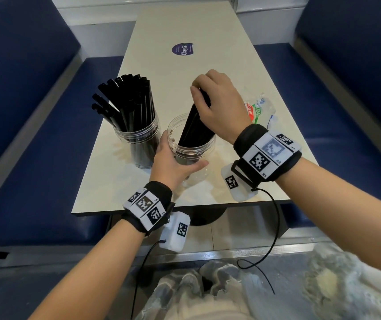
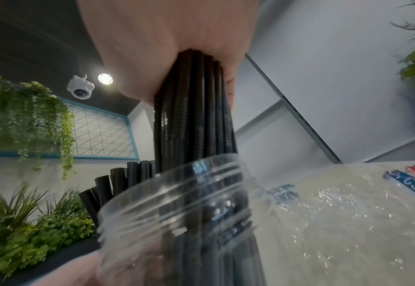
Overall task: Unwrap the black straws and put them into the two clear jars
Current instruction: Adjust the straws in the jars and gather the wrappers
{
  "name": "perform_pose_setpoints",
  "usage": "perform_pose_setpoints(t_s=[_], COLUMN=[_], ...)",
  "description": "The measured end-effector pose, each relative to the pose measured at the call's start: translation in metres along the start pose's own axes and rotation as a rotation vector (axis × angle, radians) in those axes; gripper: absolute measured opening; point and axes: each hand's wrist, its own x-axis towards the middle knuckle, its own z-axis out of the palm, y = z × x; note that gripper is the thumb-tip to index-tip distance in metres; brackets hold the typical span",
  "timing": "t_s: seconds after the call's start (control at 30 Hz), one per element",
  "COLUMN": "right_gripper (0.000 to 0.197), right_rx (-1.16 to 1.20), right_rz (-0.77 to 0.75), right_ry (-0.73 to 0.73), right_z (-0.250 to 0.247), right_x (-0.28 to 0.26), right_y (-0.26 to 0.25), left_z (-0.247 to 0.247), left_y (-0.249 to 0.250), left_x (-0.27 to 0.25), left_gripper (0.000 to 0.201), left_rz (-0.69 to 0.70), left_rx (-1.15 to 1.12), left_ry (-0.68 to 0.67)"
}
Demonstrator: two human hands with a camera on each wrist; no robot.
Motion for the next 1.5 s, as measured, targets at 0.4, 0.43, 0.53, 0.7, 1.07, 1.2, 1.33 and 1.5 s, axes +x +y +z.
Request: perform_pose_setpoints(t_s=[0.4,0.43,0.53,0.7,1.07,1.2,1.33,1.5], right_gripper=[0.06,0.056,0.044,0.03,0.063,0.044,0.04,0.041], right_rx=[0.005,0.033,0.135,0.243,-0.029,-0.362,-0.558,-0.55], right_rz=[0.134,0.149,0.209,0.271,0.098,-0.307,-0.293,-0.187], right_ry=[-0.342,-0.328,-0.211,0.022,-0.125,-0.41,-0.609,-0.526], right_z=[-0.018,-0.016,-0.007,-0.002,-0.019,-0.018,-0.015,-0.018], right_x=[-0.004,-0.005,-0.006,-0.007,0.0,0.019,0.035,0.03], right_y=[0.009,0.01,0.009,0.005,-0.003,-0.014,-0.013,-0.006], left_z=[0.001,0.001,0.001,0.002,0.001,0.002,0.001,0.001], left_y=[0.0,0.0,-0.001,0.001,-0.003,-0.001,0.001,0.002], left_x=[-0.001,0.0,0.001,0.002,0.002,0.003,0.002,0.0], left_gripper=[0.119,0.119,0.119,0.12,0.121,0.122,0.12,0.119], left_rz=[0.012,0.012,0.019,0.029,0.031,0.033,0.024,0.017], left_rx=[0.016,0.018,0.006,0.007,0.0,0.022,0.028,0.019], left_ry=[0.005,0.003,0.0,0.017,0.002,0.008,0.011,0.022])
